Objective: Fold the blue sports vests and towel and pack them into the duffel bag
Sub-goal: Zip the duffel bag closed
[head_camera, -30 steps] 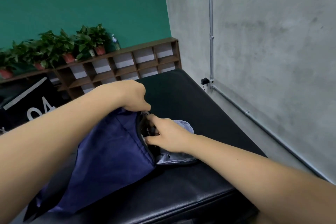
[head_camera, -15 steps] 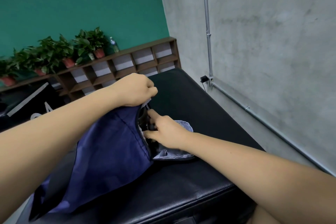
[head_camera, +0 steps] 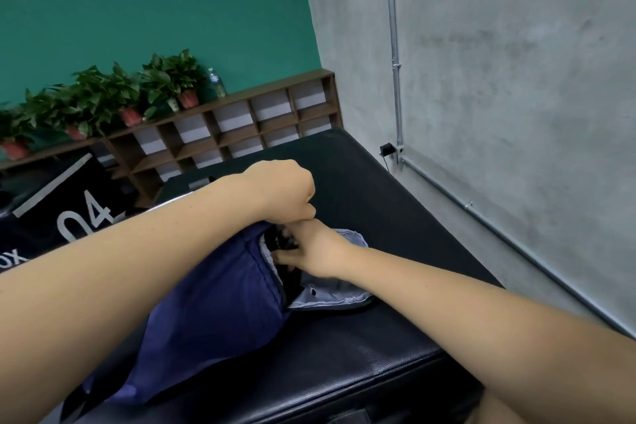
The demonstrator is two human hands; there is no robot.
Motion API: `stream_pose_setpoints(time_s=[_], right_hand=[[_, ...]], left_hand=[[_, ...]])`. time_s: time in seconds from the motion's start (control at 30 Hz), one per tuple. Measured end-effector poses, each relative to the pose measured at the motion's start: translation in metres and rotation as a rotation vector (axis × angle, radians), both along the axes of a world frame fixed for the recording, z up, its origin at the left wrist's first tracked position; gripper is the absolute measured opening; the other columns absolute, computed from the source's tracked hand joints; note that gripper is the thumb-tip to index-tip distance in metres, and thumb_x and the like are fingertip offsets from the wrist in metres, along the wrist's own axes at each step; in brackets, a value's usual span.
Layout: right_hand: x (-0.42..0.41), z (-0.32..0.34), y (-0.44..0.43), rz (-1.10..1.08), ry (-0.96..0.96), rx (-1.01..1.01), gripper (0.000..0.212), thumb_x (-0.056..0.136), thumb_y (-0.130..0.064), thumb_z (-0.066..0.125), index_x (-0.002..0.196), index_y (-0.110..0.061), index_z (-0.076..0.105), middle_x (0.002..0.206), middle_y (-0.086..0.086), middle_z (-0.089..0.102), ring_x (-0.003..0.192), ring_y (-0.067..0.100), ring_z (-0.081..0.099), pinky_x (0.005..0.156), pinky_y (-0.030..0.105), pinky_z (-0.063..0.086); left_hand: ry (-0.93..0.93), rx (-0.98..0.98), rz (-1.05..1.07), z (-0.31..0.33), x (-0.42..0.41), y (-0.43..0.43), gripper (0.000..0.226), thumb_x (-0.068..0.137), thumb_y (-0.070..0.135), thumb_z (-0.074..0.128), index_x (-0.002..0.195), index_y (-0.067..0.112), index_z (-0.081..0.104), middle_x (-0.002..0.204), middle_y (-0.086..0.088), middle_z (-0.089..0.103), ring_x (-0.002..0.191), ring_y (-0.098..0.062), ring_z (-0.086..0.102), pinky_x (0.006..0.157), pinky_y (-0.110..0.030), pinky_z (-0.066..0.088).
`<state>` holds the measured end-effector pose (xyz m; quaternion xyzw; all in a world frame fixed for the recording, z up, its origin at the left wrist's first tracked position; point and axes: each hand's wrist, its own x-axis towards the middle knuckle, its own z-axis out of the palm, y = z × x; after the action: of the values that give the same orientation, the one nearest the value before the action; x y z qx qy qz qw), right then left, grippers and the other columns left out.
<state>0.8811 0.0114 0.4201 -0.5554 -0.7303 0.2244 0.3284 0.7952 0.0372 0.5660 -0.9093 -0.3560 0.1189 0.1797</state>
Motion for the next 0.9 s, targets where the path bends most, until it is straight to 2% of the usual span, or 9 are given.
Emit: stream_pose_setpoints(time_s=[0.1,0.13,0.2,0.3,0.43,0.53,0.63,0.8,0.9], right_hand=[[0.009,-0.001,0.0,-0.041,0.041,-0.063,0.048,0.086,-0.055,0.082,0.096,-0.011,0.067,0.087,0.005,0.074,0.077,0.019,0.068,0.074,0.038,0.056],[0.013,-0.001,0.0,-0.044,0.049,-0.075,0.052,0.084,-0.059,0.084,0.096,-0.011,0.069,0.088,0.004,0.075,0.081,0.018,0.069,0.078,0.039,0.057],[0.022,0.0,-0.003,-0.037,0.066,-0.104,0.056,0.08,-0.061,0.086,0.111,-0.017,0.073,0.101,-0.005,0.077,0.096,0.01,0.07,0.09,0.034,0.058],[0.035,0.006,-0.008,-0.053,0.055,-0.101,0.049,0.081,-0.054,0.088,0.12,-0.026,0.075,0.11,-0.012,0.077,0.101,-0.003,0.069,0.09,0.02,0.055],[0.051,0.021,-0.013,-0.183,0.047,0.022,0.007,0.091,-0.023,0.077,0.097,-0.025,0.078,0.088,-0.01,0.076,0.071,-0.005,0.063,0.069,0.014,0.046],[0.052,0.041,-0.017,-0.301,0.114,0.149,0.014,0.093,-0.015,0.069,0.089,-0.027,0.073,0.08,-0.013,0.071,0.065,0.0,0.061,0.064,0.013,0.044],[0.036,0.068,-0.019,-0.318,0.108,0.266,0.016,0.094,-0.015,0.066,0.086,-0.029,0.07,0.081,-0.016,0.069,0.067,0.005,0.061,0.065,0.017,0.047],[-0.007,0.113,-0.013,-0.222,0.057,0.35,0.015,0.096,-0.018,0.065,0.086,-0.029,0.068,0.083,-0.015,0.07,0.068,0.006,0.061,0.064,0.015,0.045],[-0.039,0.138,-0.005,-0.134,-0.044,0.348,0.014,0.096,-0.018,0.066,0.087,-0.028,0.069,0.084,-0.016,0.07,0.075,0.004,0.063,0.066,0.012,0.044]], left_hand=[[0.048,-0.049,0.047,0.004,-0.01,0.006,0.04,0.098,0.053,0.056,0.076,0.021,0.068,0.077,0.002,0.066,0.08,-0.024,0.064,0.073,-0.039,0.058],[0.024,-0.083,0.051,0.005,-0.015,0.007,0.045,0.1,0.058,0.054,0.075,0.023,0.069,0.076,0.004,0.067,0.079,-0.022,0.064,0.076,-0.041,0.059],[-0.069,-0.135,0.034,0.012,-0.029,0.004,0.049,0.103,0.059,0.051,0.072,0.026,0.069,0.073,0.006,0.068,0.076,-0.016,0.063,0.078,-0.041,0.057],[-0.281,-0.101,-0.047,0.024,-0.057,-0.004,0.042,0.103,0.053,0.052,0.074,0.029,0.068,0.074,0.009,0.068,0.074,-0.009,0.062,0.077,-0.039,0.054],[-0.542,-0.05,-0.011,0.037,-0.11,-0.013,0.026,0.102,0.043,0.062,0.079,0.031,0.066,0.066,0.015,0.065,0.069,-0.001,0.06,0.061,-0.026,0.04],[-0.698,-0.037,0.057,0.034,-0.15,-0.011,0.024,0.101,0.036,0.066,0.078,0.03,0.066,0.07,0.024,0.066,0.07,0.001,0.061,0.059,-0.019,0.037],[-0.827,-0.04,0.153,0.026,-0.184,-0.007,0.023,0.1,0.034,0.069,0.078,0.027,0.068,0.067,0.02,0.066,0.066,-0.002,0.059,0.058,-0.02,0.038],[-0.981,-0.068,0.275,0.016,-0.237,0.0,0.022,0.1,0.034,0.069,0.079,0.026,0.07,0.062,0.013,0.065,0.06,-0.003,0.056,0.06,-0.029,0.043],[-1.057,-0.064,0.361,0.012,-0.269,0.009,0.019,0.099,0.035,0.067,0.082,0.028,0.074,0.065,0.016,0.068,0.062,-0.002,0.059,0.059,-0.023,0.043]])
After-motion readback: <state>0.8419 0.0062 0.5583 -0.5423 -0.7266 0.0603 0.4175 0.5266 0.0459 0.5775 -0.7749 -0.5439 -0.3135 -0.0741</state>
